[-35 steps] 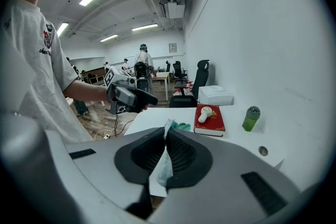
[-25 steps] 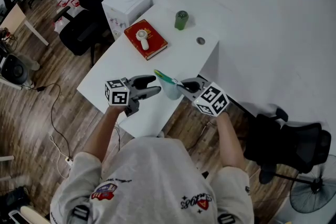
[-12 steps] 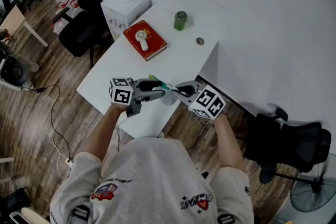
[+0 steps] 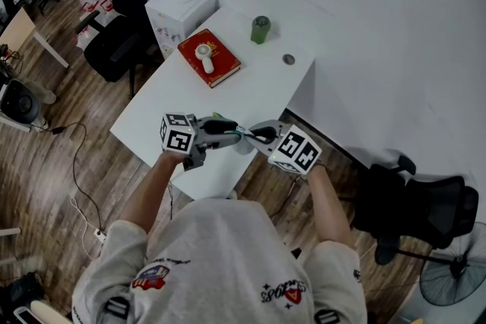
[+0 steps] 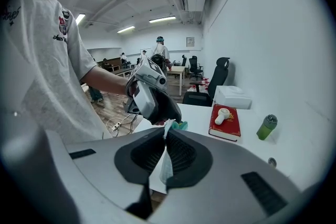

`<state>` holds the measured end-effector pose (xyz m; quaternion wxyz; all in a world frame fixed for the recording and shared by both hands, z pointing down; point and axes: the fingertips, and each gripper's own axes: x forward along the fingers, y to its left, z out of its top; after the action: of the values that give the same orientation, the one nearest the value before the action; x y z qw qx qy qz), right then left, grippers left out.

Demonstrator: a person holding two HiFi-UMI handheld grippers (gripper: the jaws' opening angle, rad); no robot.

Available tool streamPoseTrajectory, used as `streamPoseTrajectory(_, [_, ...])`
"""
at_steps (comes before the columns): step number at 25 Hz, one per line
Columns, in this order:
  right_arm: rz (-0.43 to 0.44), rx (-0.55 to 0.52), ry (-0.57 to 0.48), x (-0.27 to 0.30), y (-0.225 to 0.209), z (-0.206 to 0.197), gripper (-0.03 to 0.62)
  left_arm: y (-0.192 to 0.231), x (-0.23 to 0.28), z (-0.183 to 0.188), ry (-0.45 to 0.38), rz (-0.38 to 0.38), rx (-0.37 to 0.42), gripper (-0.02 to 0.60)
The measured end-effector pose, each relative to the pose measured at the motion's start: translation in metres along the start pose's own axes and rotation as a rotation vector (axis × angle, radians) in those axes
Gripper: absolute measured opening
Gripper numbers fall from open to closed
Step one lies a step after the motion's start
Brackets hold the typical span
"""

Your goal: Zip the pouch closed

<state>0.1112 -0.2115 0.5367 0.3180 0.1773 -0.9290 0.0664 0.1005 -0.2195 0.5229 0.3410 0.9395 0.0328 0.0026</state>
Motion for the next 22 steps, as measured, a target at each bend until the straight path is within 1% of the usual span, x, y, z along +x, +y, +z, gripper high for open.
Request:
streamPoseTrajectory(4, [0.007,0.013,0.015,-0.001,0.001,-0.004,0.017,0.000,0.003,0.000,0.007,-0.007,0.010,0.184])
streamPoseTrajectory(9, [0.001,0.009,0.014,0.001,-0.002,-0.009,0.017,0.002,0.003,-0.003,0.004,-0.007,-0.001,0.152])
streamPoseTrajectory(14, [-0.017,-0.002,0.043,0.003,-0.003,-0.019,0.017,0.002,0.001,-0.004,-0.008,-0.014,-0.012,0.133])
streamPoseTrajectory(19, [-0.015,0.010,0.049,0.006,-0.004,-0.023,0.017,0.000,0.003,-0.008,0.013,-0.026,0.006,0.103])
streamPoseTrajectory(22, [-0.014,0.003,0.042,0.008,-0.003,-0.020,0.017,0.000,0.003,-0.010,0.024,-0.012,0.018,0.089])
